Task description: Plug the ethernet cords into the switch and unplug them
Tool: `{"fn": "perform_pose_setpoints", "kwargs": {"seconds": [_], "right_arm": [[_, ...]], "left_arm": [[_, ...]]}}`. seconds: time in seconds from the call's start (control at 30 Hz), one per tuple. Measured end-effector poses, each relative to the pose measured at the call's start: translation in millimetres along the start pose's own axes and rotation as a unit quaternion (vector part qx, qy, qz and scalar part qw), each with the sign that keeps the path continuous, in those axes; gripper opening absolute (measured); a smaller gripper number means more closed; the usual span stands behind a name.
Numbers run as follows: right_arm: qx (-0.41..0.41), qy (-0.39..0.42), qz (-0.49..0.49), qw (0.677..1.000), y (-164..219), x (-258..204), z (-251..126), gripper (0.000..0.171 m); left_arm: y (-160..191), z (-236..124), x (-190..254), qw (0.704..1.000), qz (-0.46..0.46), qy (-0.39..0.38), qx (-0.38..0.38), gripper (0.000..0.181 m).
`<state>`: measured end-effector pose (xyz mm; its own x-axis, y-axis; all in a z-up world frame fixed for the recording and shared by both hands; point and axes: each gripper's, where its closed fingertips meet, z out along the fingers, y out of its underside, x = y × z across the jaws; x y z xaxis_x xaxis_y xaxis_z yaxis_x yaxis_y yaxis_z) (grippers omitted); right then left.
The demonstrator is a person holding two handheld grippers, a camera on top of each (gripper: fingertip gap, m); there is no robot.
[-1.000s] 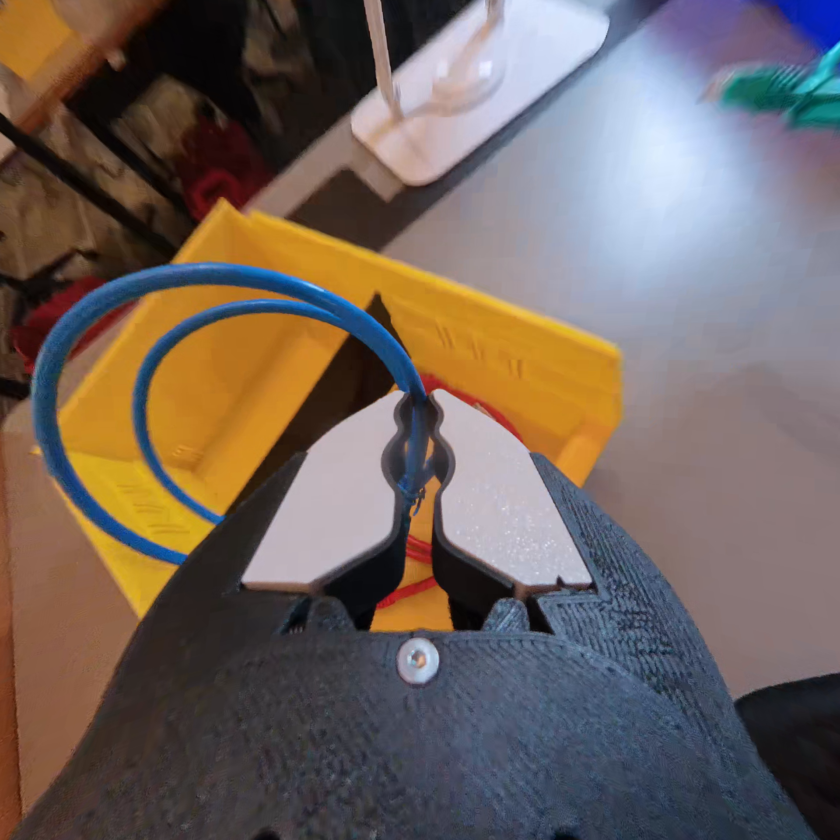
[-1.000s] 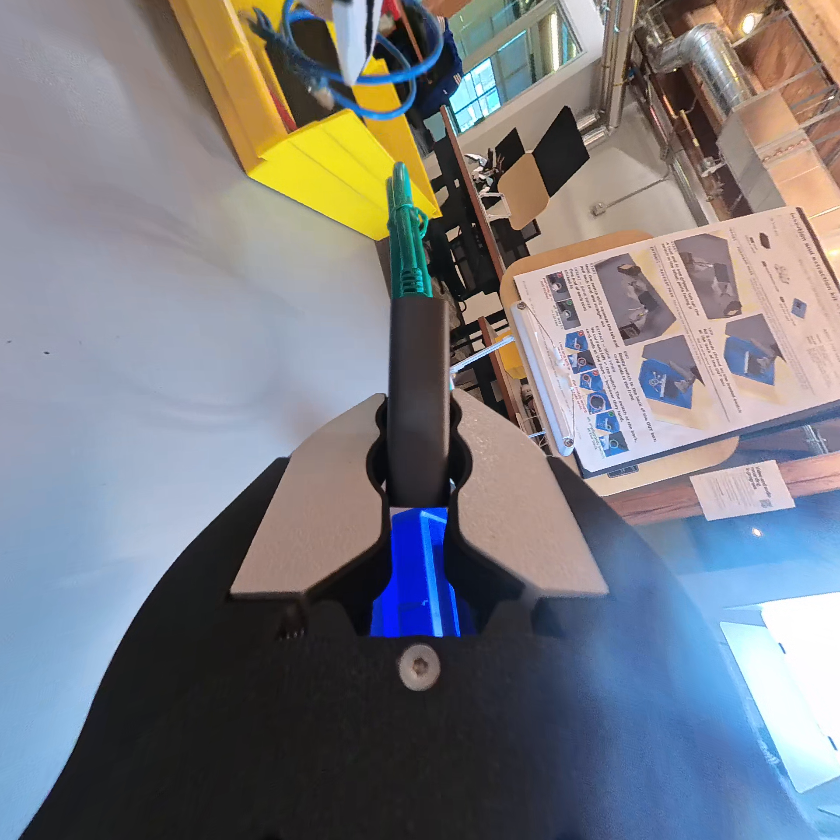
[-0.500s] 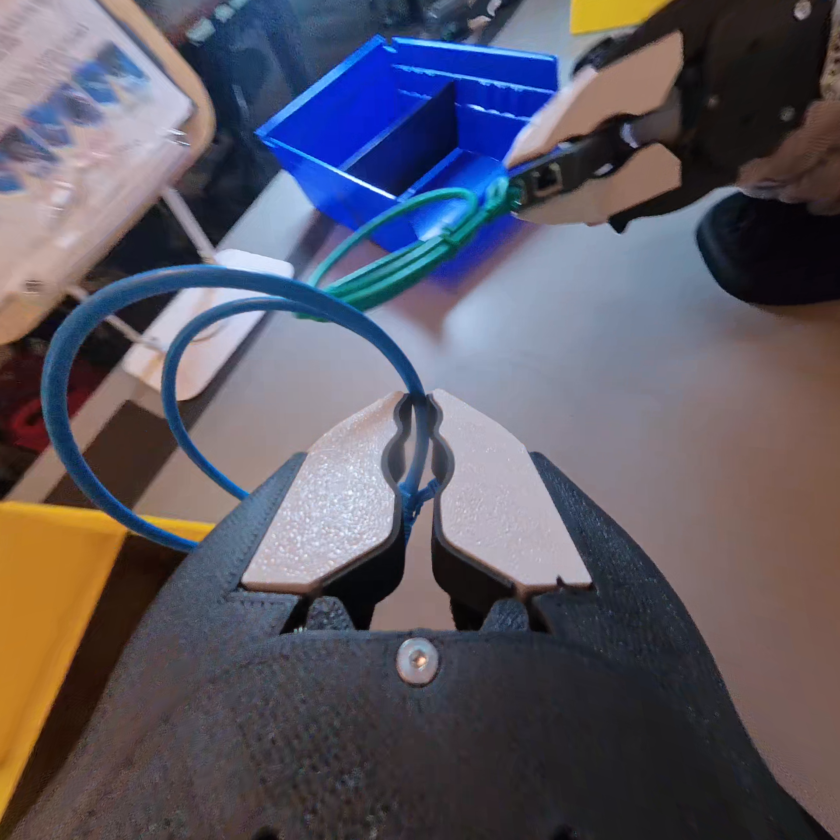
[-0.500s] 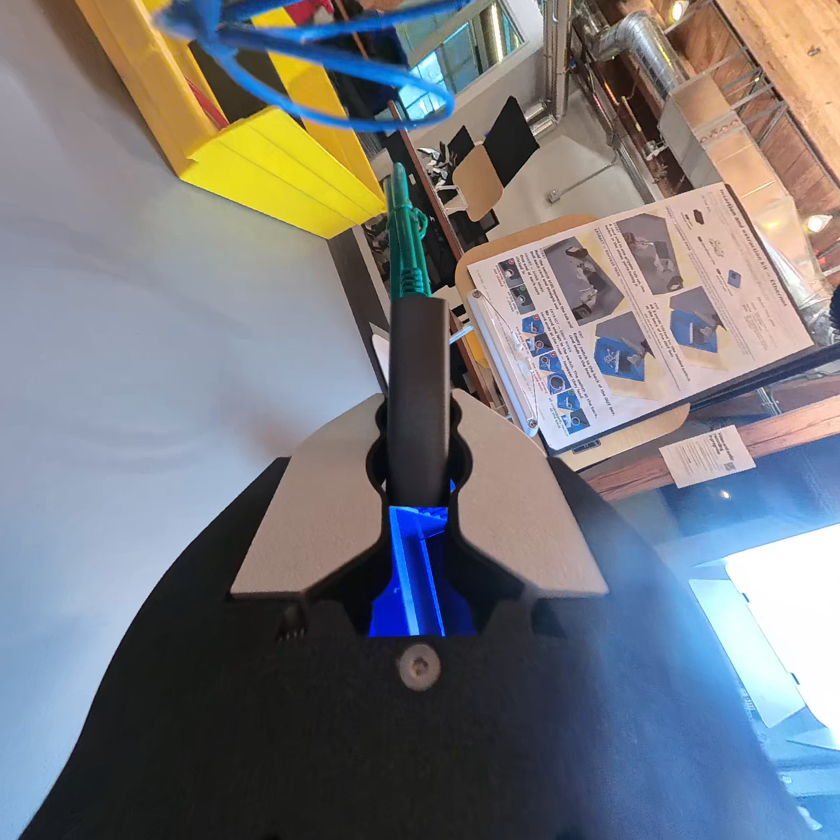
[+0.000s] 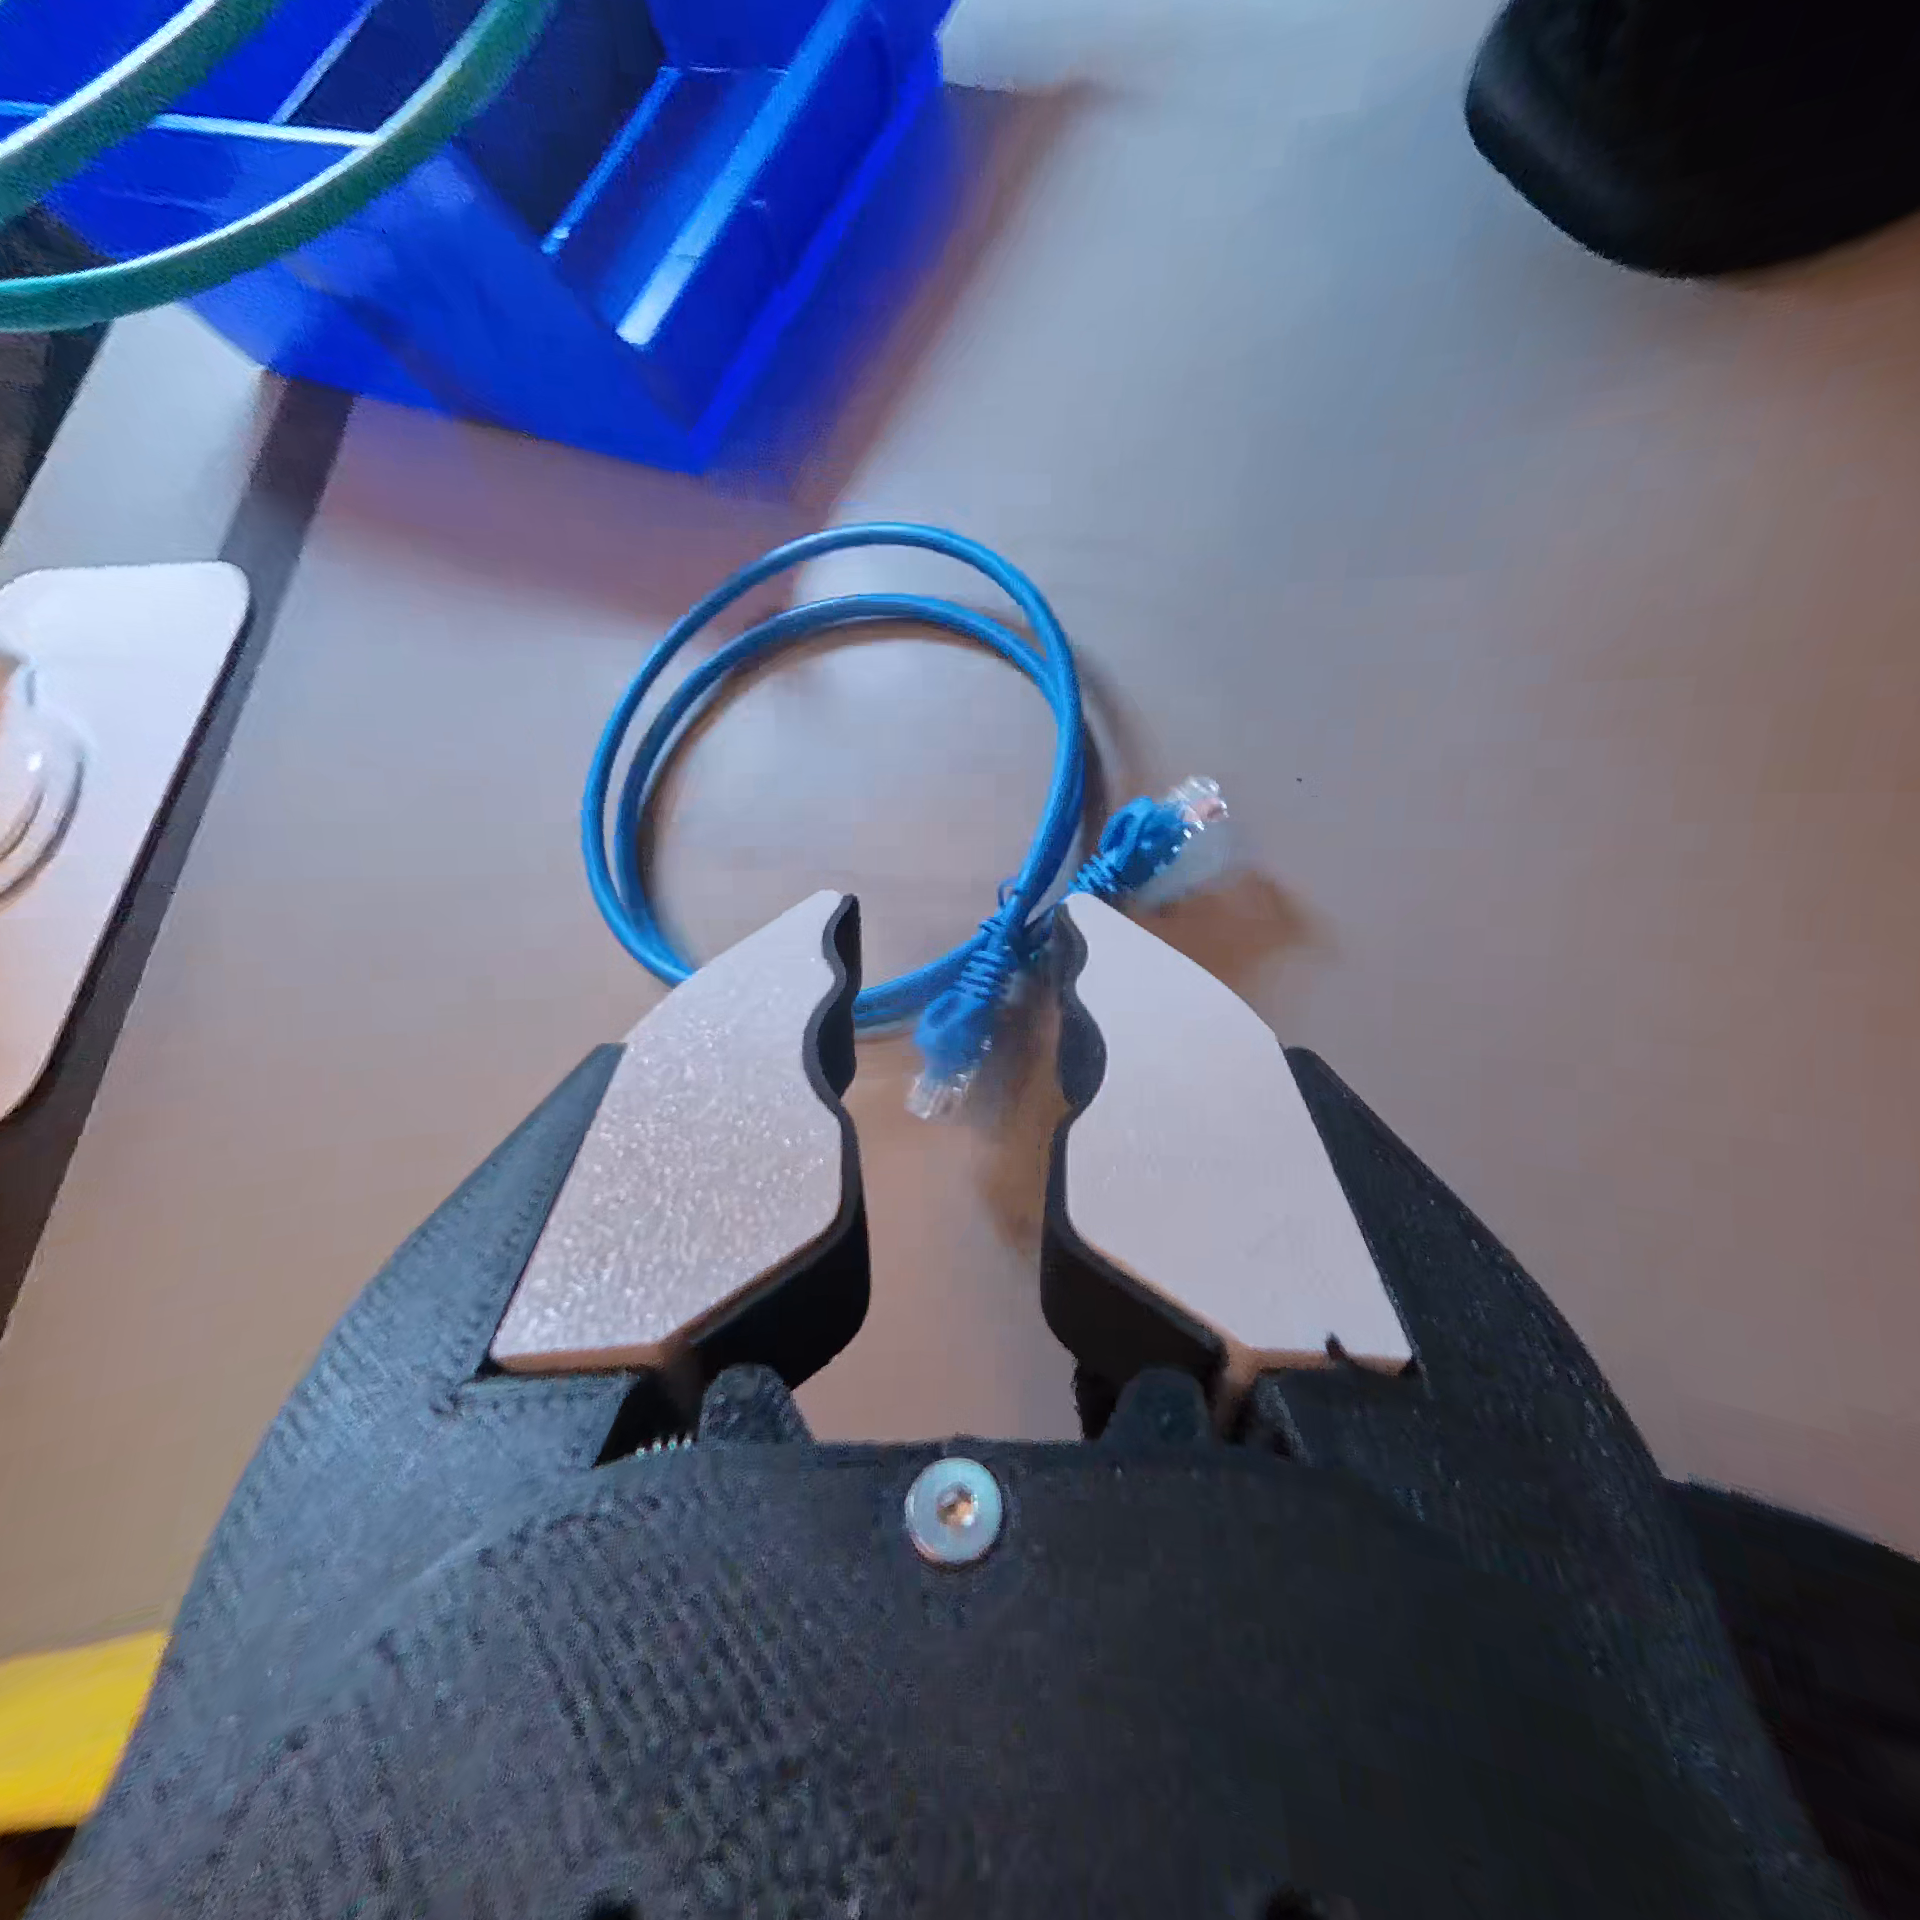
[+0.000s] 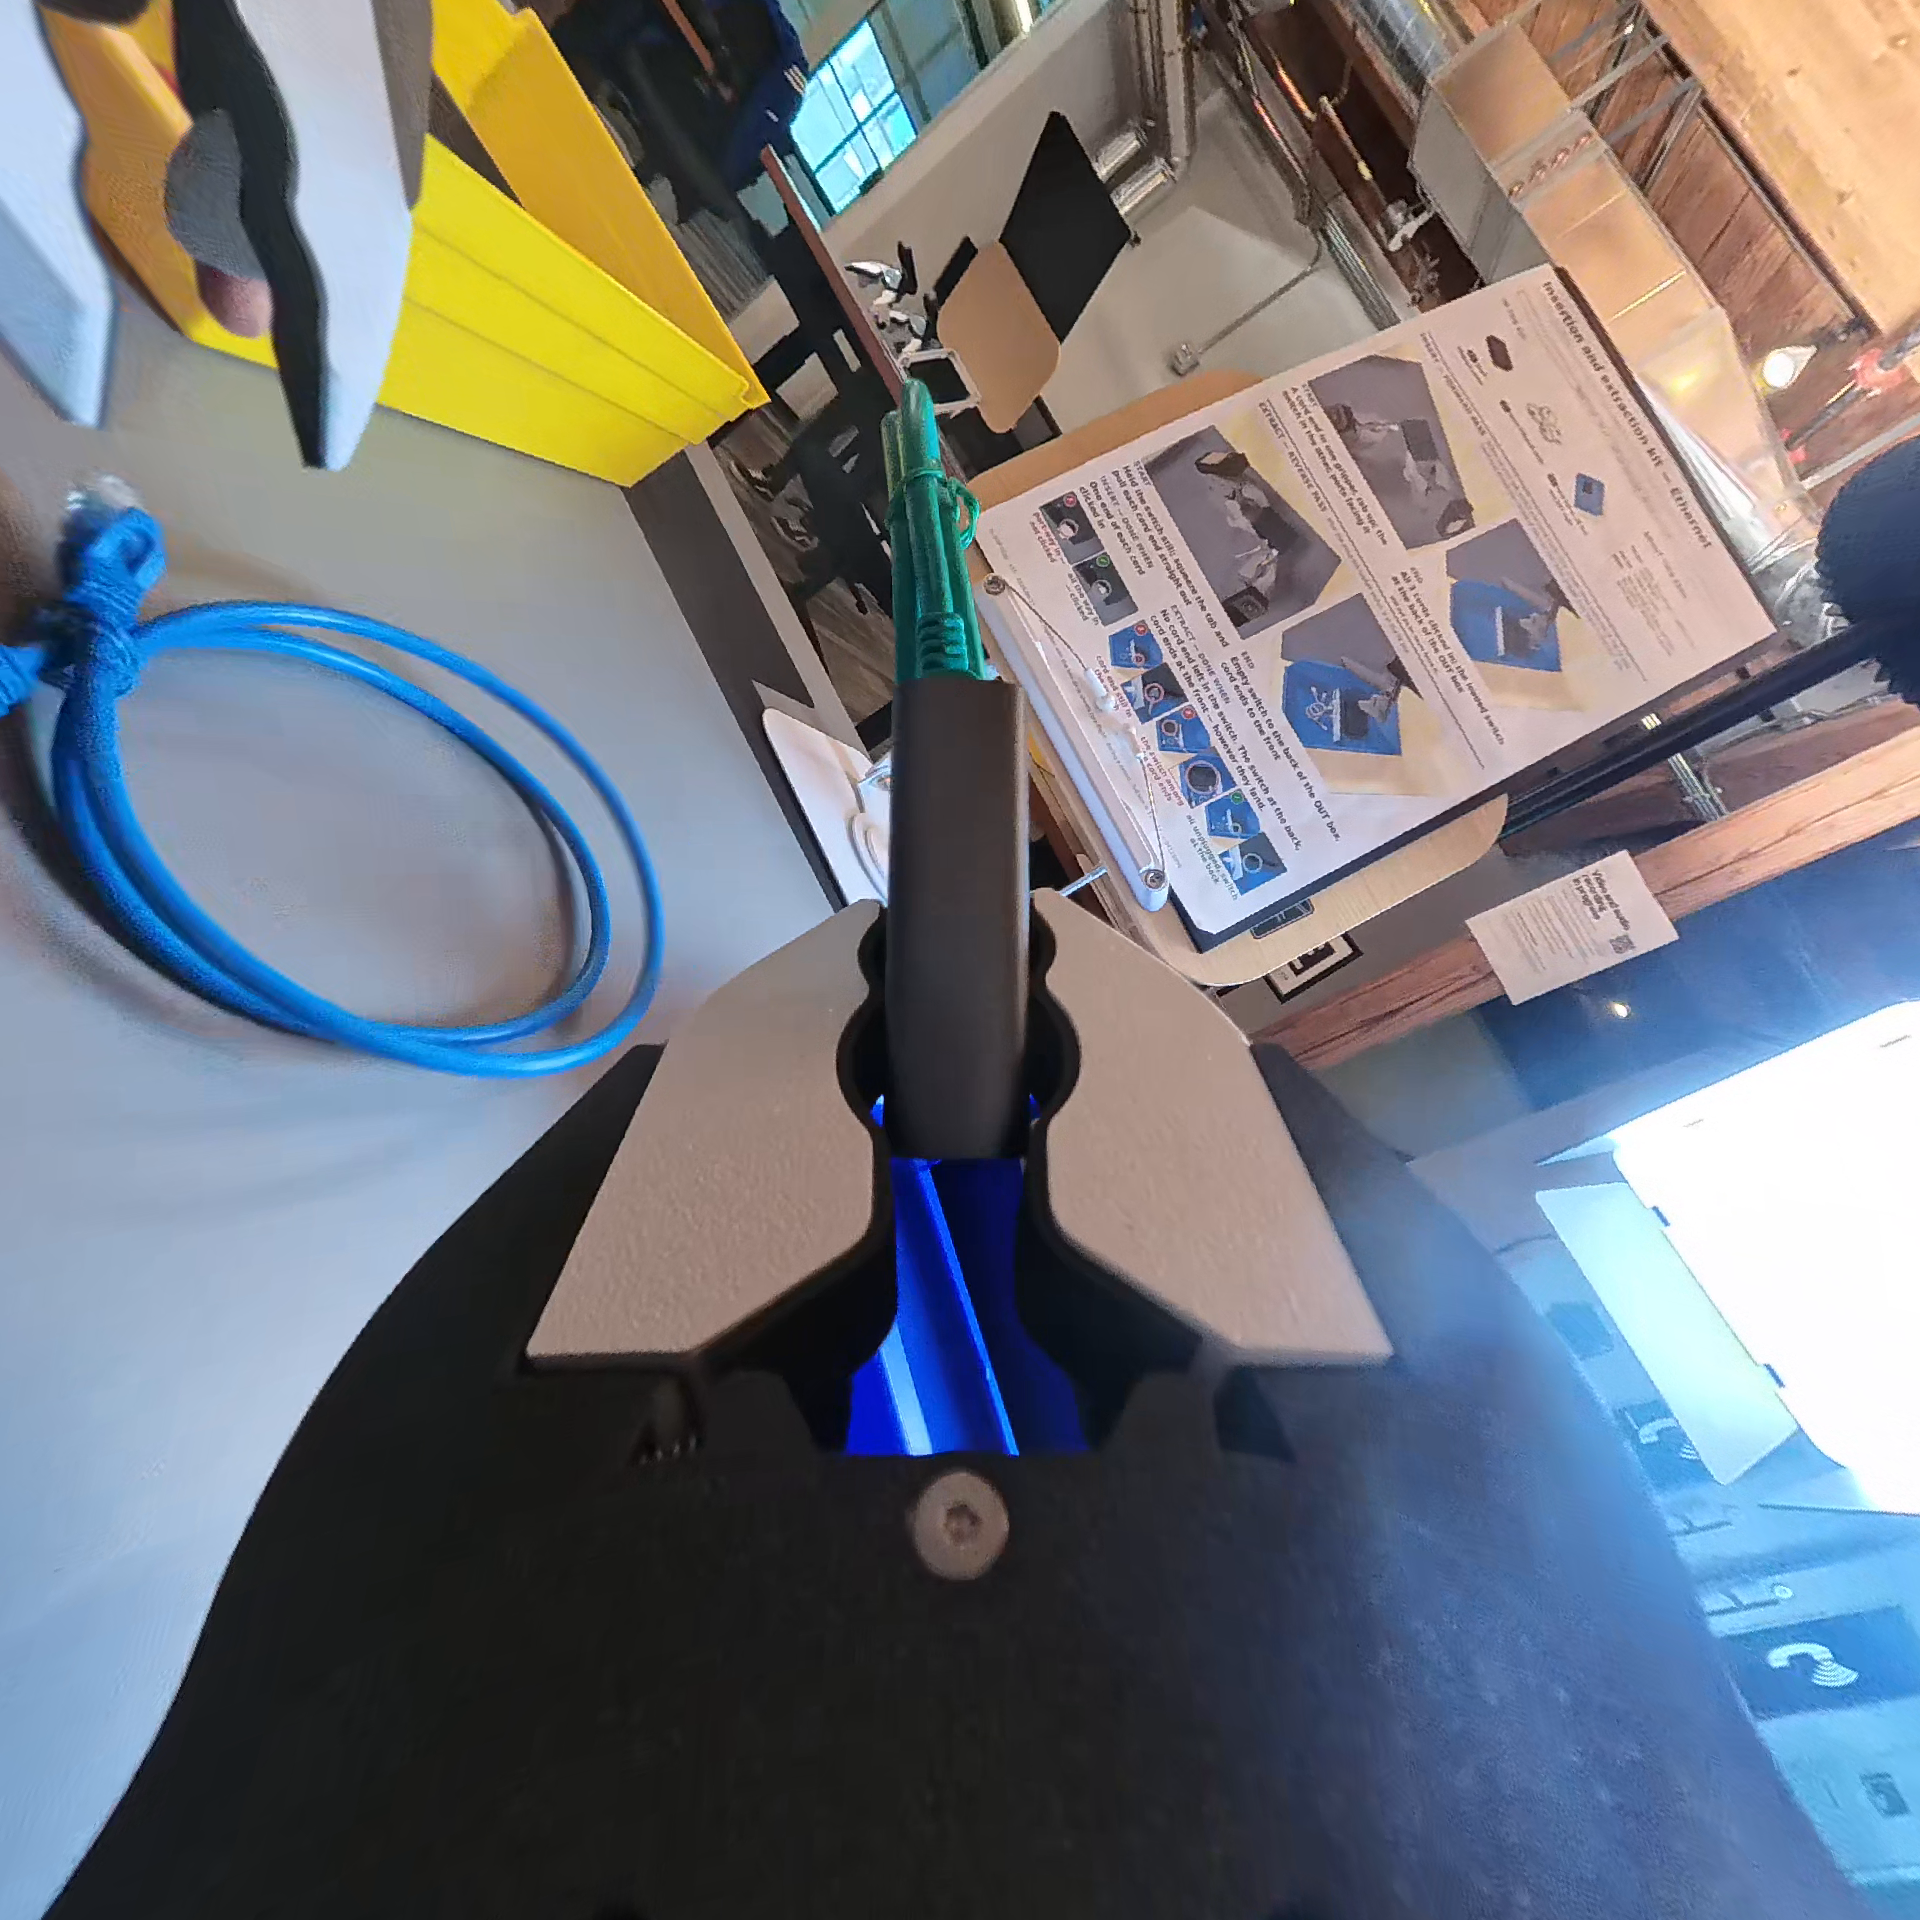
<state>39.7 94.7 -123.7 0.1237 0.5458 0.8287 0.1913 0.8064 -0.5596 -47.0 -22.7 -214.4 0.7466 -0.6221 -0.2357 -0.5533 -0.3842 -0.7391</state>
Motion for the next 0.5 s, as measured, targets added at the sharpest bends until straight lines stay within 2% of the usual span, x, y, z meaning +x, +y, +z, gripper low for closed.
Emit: {"fn": "perform_pose_setpoints", "kwargs": {"seconds": [0.07,0.13,0.17,0.2,0.27,0.4,0.43,0.5], "right_arm": [[-0.002,-0.004,-0.002,1.000,0.6,-2.9,1.2,0.022],[-0.004,-0.007,-0.005,1.000,0.1,-5.6,1.8,0.022],[-0.004,-0.008,-0.006,1.000,-0.4,-6.5,1.8,0.022],[-0.005,-0.009,-0.008,1.000,-0.9,-6.9,1.7,0.022],[-0.006,-0.009,-0.010,1.000,-1.1,-7.1,1.4,0.022],[-0.007,-0.011,0.002,1.000,2.0,-5.5,1.3,0.022],[-0.008,-0.012,0.007,1.000,3.1,-5.4,1.7,0.022],[-0.010,-0.015,0.015,1.000,5.0,-6.0,2.7,0.022]], "left_arm": [[8.7,12.2,8.7,0.998,0.051,0.028,-0.020,0.042],[24.0,28.2,15.8,0.992,0.095,0.049,-0.072,0.045],[31.0,35.7,17.8,0.988,0.105,0.054,-0.101,0.043],[30.7,41.6,19.9,0.987,0.105,0.058,-0.107,0.030],[30.6,47.3,17.3,0.987,0.089,0.042,-0.127,0.018],[44.3,29.7,0.6,0.973,-0.016,-0.057,-0.222,0.015],[41.7,23.9,9.3,0.973,-0.027,-0.050,-0.225,0.014],[22.6,16.4,39.7,0.981,-0.038,0.016,-0.187,0.015]]}}
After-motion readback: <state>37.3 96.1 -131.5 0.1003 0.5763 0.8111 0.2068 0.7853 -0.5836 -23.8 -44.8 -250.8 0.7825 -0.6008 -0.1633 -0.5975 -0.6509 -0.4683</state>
